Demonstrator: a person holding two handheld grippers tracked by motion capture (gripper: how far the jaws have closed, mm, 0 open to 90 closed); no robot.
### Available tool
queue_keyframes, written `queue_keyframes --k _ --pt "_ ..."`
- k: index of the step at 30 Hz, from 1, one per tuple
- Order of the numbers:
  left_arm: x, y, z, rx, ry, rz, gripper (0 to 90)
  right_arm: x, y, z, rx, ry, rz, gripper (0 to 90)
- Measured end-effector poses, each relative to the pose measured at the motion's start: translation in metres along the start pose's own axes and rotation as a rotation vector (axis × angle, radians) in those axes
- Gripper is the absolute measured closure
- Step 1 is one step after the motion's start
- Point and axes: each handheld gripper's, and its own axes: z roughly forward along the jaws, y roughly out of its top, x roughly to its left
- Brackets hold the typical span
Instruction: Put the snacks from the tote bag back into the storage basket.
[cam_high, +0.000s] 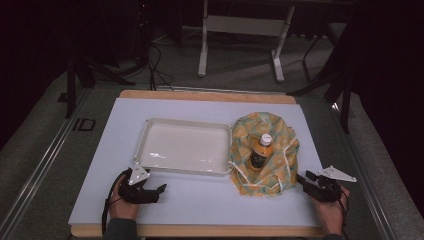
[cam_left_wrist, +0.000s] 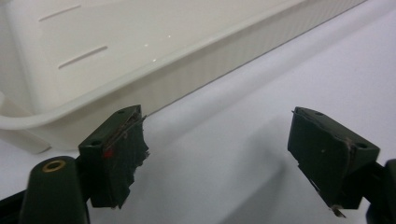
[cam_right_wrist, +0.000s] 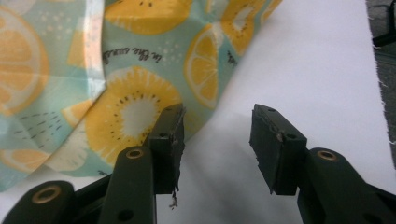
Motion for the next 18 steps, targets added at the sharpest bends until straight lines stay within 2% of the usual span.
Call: queue_keyframes --k 4,9,15,18 --pt "0.003 -0.0011 -0.0026 -0.015 -0.008 -0.012 18.9 -0.003 -0.0004 -0.0008 -0.009 0.005 0.032 56.3" --pt "0.0059 -0.0022 -0.0045 -0.03 -0.012 -0.029 18.5 -0.0043 -0.0002 -0.0008 -0.01 0.002 0.046 53.4" --pt "0.0054 -0.0032 -0.0056 -0.046 -0.005 -0.029 18.5 -0.0018 0.0007 -0.0006 -0.002 0.001 0.016 54.3" --pt "0.0055 -0.0034 -0.0052 -0.043 -0.001 -0.029 18.5 -0.0029 0.0009 -0.0015 -0.01 0.02 0.02 53.9"
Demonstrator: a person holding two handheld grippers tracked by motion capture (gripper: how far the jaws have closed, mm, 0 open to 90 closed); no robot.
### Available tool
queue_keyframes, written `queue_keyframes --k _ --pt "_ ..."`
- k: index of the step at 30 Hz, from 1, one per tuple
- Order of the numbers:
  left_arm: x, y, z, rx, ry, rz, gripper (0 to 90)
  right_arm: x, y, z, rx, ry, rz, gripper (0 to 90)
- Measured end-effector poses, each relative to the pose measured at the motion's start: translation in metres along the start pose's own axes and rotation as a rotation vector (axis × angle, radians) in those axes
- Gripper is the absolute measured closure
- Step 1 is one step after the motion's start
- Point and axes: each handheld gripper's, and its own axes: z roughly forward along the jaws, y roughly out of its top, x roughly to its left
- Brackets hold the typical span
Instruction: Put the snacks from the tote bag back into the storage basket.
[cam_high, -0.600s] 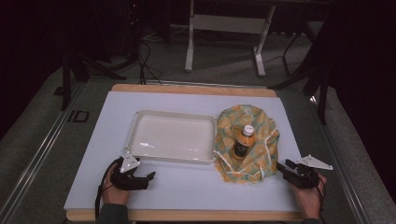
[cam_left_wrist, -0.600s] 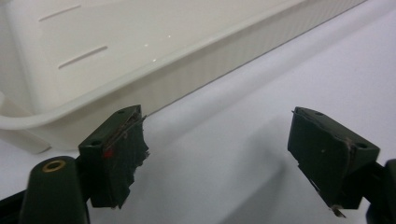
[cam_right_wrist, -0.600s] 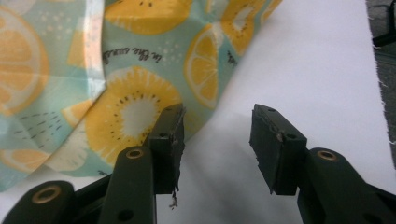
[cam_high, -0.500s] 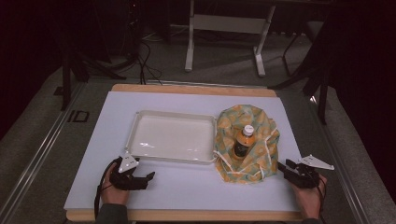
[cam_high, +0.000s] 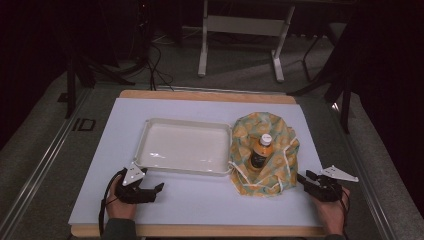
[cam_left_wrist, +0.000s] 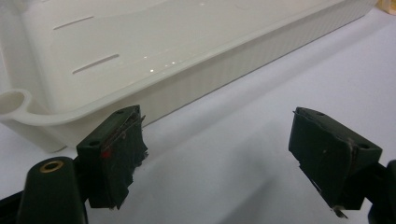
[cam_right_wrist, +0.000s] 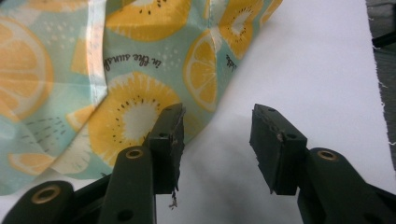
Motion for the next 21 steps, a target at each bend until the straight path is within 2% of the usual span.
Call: queue_keyframes --k 3,8,10,17,21 --pt "0.0 0.0 0.0 0.003 0.0 0.002 18.5 -0.003 0.001 0.0 0.004 0.025 0.02 54.3" --pt "0.001 0.0 0.0 0.002 -0.001 -0.011 18.5 0.001 0.003 0.001 0.037 0.029 -0.026 56.1" --pt "0.001 0.0 0.001 0.004 -0.003 -0.008 18.5 0.001 0.004 0.0 0.034 0.076 -0.015 58.3" --pt "0.0 0.0 0.001 0.008 0.009 -0.002 18.5 0.004 0.012 -0.006 0.058 0.068 -0.063 58.9" --pt "-0.001 0.0 0.001 0.014 0.016 0.002 18.6 0.007 0.014 -0.006 0.094 0.091 -0.086 61.7"
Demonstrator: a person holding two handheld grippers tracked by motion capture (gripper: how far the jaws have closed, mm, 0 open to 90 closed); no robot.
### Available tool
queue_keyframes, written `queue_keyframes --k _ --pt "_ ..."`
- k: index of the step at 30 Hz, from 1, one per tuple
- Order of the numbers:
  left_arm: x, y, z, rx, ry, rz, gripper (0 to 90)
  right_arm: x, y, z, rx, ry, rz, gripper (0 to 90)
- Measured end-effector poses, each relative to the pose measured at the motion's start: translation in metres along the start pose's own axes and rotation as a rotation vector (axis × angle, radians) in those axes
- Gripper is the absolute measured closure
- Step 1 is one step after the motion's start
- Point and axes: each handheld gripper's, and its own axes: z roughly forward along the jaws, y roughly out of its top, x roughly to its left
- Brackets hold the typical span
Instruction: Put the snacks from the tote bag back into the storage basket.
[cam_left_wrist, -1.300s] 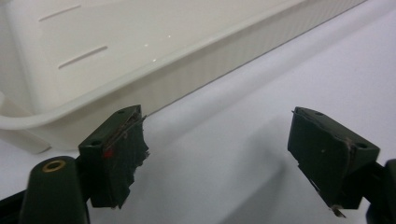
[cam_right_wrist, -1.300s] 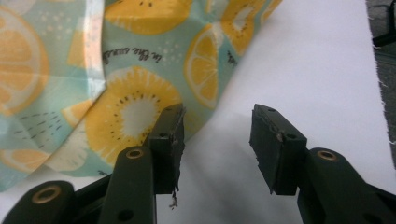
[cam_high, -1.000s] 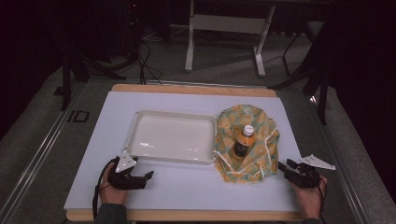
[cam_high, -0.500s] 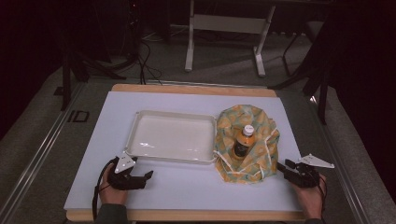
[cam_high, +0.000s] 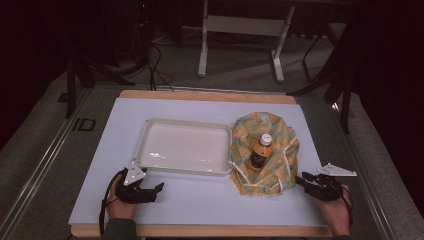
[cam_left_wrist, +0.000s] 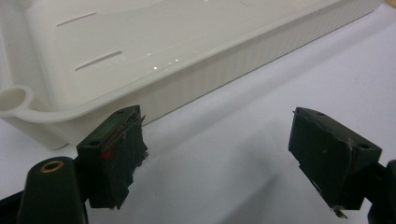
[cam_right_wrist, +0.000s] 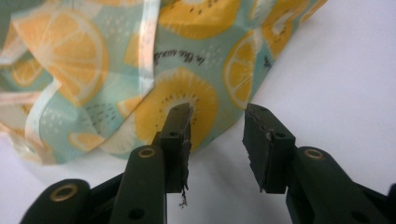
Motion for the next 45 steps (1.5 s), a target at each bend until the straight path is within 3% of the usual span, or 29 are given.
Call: queue_keyframes --k 9,17,26,31,45 --pt "0.0 0.0 0.0 0.002 -0.002 -0.003 18.6 0.012 0.014 -0.004 0.047 0.013 -0.084 63.6" --pt "0.0 0.0 0.001 0.003 -0.005 -0.001 18.6 0.019 0.029 -0.007 0.057 0.028 -0.129 64.4" --pt "-0.001 0.0 0.0 -0.003 -0.009 0.006 18.6 0.023 0.049 -0.012 0.074 0.015 -0.191 64.8" --pt "0.0 0.0 0.0 -0.001 -0.013 0.006 18.6 0.024 0.059 -0.014 0.067 0.02 -0.201 64.5" --pt "0.0 0.0 0.0 0.002 -0.013 0.005 18.6 0.034 0.08 -0.011 0.119 0.043 -0.29 63.9"
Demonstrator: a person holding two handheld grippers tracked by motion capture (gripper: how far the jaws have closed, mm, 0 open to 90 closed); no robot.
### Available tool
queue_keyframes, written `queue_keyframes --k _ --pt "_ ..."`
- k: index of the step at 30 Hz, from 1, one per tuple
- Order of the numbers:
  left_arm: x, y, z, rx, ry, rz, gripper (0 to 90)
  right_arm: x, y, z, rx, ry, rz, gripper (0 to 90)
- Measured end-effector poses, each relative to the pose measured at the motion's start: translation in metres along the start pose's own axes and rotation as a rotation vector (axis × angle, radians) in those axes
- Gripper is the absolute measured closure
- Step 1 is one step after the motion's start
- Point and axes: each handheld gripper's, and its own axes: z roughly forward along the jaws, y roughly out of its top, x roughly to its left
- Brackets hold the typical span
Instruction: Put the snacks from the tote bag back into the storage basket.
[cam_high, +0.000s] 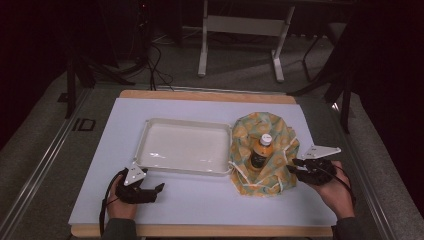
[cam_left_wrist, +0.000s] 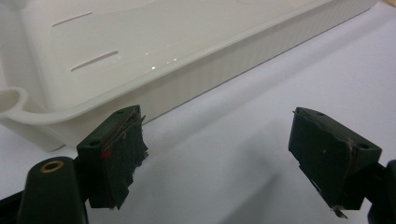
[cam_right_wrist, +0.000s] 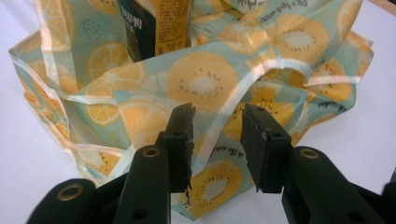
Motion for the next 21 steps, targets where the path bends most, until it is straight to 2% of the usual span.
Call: queue_keyframes --k 10,13,21 --pt "0.0 0.0 0.0 -0.003 -0.002 -0.004 18.6 0.002 0.016 0.0 0.037 0.01 -0.057 62.9" --pt "0.0 0.0 0.0 -0.003 -0.003 -0.004 18.6 0.003 0.021 0.003 0.069 0.007 -0.087 62.9" --pt "0.001 0.0 0.0 -0.002 -0.006 -0.006 18.6 0.003 0.03 0.007 0.118 0.014 -0.117 62.8"
